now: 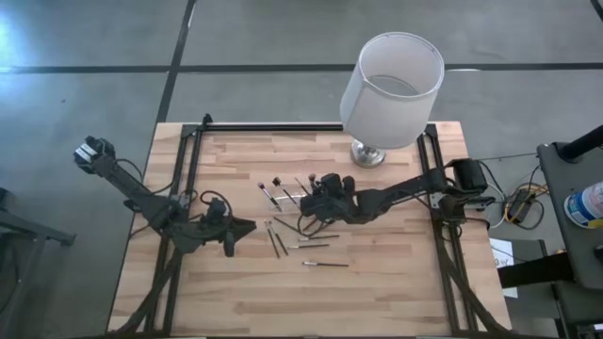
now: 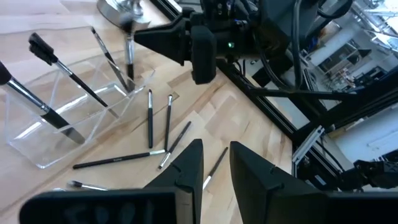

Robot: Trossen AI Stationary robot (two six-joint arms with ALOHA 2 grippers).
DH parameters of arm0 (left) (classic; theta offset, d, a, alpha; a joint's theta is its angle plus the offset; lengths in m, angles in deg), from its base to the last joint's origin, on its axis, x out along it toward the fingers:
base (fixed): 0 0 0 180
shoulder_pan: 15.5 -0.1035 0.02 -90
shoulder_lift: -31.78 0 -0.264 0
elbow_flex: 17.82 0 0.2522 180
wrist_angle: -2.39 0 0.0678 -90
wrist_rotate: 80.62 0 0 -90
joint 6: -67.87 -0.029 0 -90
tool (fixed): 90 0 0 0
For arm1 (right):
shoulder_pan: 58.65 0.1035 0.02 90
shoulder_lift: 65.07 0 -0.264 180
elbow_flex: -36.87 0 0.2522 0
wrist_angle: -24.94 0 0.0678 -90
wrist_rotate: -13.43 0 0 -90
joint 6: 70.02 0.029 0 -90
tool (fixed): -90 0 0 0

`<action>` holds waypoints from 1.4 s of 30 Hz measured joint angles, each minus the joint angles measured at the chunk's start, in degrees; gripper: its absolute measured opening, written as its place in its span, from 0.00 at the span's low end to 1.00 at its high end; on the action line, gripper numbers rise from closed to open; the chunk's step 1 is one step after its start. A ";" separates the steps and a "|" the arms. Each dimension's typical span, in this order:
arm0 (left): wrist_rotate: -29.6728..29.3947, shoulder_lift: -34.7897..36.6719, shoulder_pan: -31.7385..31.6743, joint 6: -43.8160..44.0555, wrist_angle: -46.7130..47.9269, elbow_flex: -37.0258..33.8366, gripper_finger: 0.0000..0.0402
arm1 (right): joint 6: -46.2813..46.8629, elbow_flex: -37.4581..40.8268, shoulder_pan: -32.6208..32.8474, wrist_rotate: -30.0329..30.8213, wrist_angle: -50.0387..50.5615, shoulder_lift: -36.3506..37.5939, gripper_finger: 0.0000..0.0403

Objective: Put items in baskets/containers
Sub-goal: Put the foundation brush into the transparent organizer, then put the eyeshadow brush into the transparent organizer

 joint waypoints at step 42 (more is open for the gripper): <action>7.25 -4.68 0.09 12.18 7.34 -2.71 0.18 | -36.43 -20.86 17.43 -37.26 30.34 -15.02 0.28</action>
